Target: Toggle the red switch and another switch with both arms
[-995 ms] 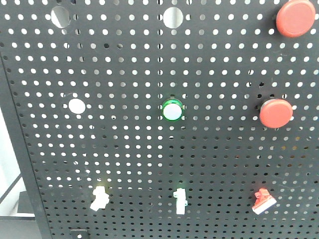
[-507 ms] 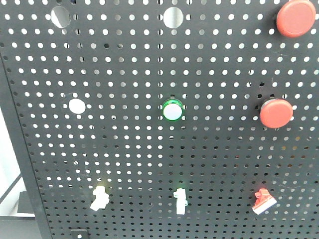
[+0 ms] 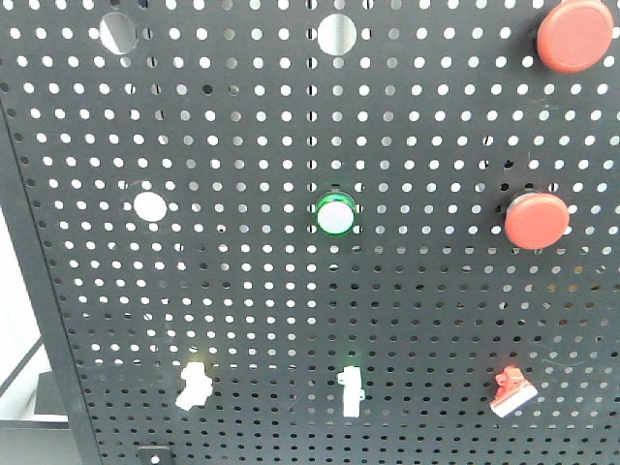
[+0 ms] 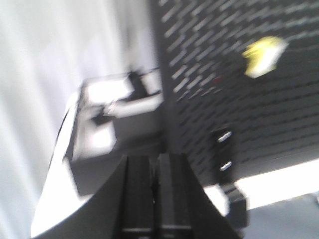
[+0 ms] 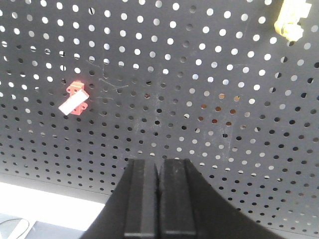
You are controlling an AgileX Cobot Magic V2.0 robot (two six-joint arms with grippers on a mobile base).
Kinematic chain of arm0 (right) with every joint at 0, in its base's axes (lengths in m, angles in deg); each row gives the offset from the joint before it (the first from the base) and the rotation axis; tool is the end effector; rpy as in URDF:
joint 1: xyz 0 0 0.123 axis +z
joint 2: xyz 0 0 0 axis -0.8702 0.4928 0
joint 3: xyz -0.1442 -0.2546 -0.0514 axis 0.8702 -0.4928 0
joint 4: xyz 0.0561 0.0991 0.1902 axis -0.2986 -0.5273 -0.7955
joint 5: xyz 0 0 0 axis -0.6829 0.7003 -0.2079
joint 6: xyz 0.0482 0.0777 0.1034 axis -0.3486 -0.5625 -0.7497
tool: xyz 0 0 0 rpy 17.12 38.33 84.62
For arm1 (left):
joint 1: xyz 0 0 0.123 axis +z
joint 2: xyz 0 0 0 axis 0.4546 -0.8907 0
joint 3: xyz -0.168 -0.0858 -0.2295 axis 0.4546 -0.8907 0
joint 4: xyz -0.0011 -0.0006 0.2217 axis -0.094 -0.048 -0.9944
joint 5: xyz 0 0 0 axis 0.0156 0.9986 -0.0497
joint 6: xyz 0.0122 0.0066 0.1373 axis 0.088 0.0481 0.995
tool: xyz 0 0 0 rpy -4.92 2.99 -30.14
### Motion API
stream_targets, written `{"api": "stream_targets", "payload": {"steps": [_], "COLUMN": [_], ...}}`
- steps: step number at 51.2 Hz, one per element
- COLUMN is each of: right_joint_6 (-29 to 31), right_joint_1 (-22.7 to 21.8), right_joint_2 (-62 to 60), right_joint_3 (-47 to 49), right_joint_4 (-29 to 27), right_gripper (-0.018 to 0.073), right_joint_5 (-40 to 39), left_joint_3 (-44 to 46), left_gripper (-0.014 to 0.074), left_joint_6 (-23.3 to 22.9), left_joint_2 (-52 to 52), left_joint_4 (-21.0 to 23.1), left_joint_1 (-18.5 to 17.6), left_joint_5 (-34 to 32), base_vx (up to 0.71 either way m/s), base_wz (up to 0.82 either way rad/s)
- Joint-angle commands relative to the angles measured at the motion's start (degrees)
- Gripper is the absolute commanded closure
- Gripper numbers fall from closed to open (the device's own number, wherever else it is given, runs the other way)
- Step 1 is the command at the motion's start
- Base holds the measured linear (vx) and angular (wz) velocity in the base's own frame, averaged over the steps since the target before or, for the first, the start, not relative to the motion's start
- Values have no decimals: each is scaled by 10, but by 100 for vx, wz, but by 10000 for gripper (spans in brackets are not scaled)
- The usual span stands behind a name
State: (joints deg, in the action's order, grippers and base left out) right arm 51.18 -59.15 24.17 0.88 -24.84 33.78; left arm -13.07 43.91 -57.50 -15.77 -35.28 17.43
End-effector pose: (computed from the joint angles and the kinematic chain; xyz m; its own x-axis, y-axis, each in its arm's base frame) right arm 0.0279 0.0078 0.3047 -0.1375 -0.1541 -0.9784 -0.0958 0.9853 -0.1418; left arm 0.0494 -0.0160 0.2256 -0.0464 0.0621 -0.9970 0.2078 0.9768 0.0512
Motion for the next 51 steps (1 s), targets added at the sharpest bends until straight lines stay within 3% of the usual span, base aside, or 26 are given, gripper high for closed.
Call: {"api": "stream_targets", "payload": {"steps": [1,8,14,51], "right_joint_6": [2,2,2,9], "right_joint_1": [-2,-2,-2,-2], "right_joint_2": [9,9,9,9], "right_joint_3": [14,14,14,14], "right_joint_4": [2,2,2,13], "right_gripper": [566,566,566,566], "right_joint_5": [-44,-44,-44,-46], "left_joint_3": [-37,-110,-105,-105], "left_gripper": [599,599,599,596], "left_joint_6": [-105,-129,-104,-105], "left_joint_2": [8,12,11,11], "left_joint_4": [-61,-69,-66,-66], "left_joint_1": [2,2,2,2], "left_joint_5": [-112,-218,-192,-189], "base_vx": [0,0,0,0], "base_wz": [0,0,0,0]}}
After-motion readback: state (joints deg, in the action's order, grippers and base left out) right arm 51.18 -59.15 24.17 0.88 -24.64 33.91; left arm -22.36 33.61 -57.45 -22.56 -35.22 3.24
